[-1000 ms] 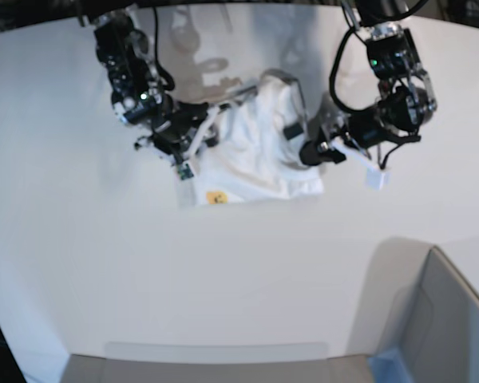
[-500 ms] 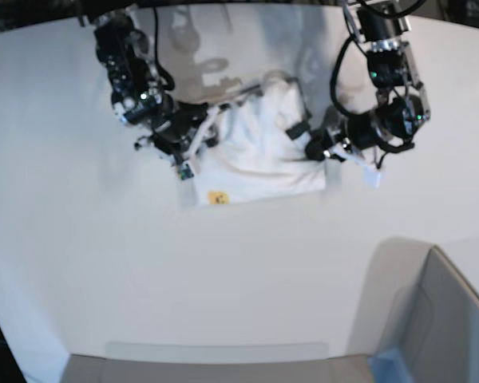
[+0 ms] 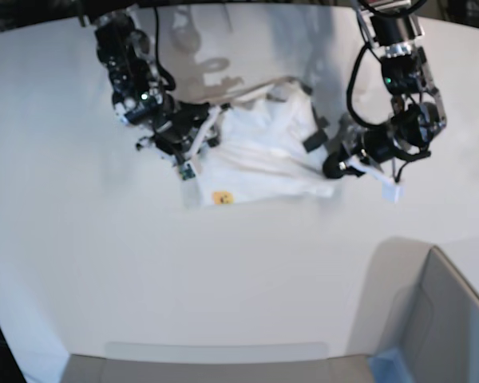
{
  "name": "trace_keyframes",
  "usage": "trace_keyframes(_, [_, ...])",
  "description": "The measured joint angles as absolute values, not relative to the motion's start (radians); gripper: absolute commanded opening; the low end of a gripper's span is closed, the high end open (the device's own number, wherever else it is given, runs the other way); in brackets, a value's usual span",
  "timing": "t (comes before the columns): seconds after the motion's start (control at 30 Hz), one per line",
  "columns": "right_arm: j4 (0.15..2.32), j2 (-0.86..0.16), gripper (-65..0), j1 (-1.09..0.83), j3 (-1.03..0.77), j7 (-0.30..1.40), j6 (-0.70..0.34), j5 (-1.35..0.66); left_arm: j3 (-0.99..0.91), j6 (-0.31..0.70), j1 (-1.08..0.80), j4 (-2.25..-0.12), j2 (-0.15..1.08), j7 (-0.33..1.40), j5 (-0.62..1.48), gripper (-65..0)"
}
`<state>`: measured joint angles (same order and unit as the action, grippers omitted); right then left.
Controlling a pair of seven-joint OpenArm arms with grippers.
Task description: Layout the t-shirt on the table in an organized manner, then fold the t-shirt properly
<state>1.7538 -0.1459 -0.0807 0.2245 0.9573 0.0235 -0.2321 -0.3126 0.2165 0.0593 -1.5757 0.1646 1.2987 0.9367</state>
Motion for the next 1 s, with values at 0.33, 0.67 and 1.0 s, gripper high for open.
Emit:
trace_keyframes(0.33, [1.753, -0.146, -40.7, -0.081, 0.224, 0.957, 0.023, -0.232, -0.316, 0.133, 0.056, -1.582, 0.201, 1.3, 0.936, -45.7])
trace_keyframes(0.67, [1.753, -0.146, -40.7, -0.08, 0.224, 0.957, 0.023, -0.232, -0.316, 0.13, 0.013, -1.582, 0.23, 1.298, 0.939, -45.7])
trace_keyframes(1.0, [1.753, -0.146, -40.7, -0.08, 0.224, 0.957, 0.023, -0.232, -0.316, 0.191, 0.001, -1.582, 0.23, 1.292, 0.94, -45.9])
